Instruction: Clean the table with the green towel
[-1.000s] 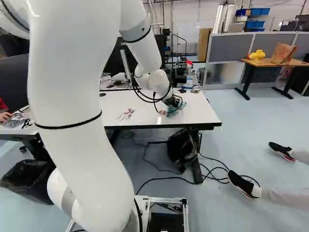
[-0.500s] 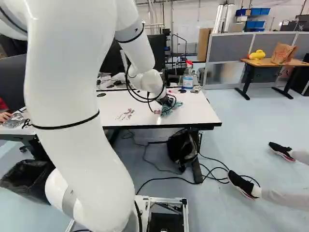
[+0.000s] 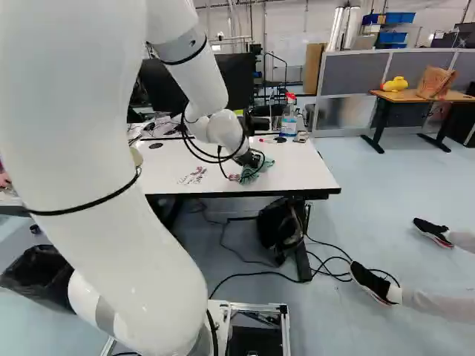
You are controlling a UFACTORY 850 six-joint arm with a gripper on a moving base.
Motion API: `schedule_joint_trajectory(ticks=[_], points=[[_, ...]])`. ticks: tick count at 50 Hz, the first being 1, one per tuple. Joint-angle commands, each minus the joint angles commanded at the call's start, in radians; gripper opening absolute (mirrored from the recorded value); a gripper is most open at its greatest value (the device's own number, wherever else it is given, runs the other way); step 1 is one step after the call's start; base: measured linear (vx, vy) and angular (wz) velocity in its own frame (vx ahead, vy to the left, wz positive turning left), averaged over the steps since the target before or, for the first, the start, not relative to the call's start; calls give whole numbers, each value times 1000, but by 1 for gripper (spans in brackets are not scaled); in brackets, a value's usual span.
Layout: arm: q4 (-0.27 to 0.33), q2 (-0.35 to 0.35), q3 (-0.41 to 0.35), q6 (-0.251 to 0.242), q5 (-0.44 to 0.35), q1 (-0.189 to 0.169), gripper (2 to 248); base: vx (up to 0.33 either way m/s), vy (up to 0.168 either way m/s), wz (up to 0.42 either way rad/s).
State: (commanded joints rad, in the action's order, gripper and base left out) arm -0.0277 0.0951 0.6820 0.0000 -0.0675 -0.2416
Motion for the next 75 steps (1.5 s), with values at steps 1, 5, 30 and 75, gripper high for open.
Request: schedule_joint_trajectory(ticks=[1, 5, 30, 75], points=[[0, -5, -5, 0, 0, -1, 42, 0, 0, 0], [0, -23, -25, 0, 0, -5, 42, 0, 0, 0], [0, -105, -111, 0, 0, -75, 42, 0, 0, 0], [0, -184, -116, 0, 0, -34, 42, 0, 0, 0]])
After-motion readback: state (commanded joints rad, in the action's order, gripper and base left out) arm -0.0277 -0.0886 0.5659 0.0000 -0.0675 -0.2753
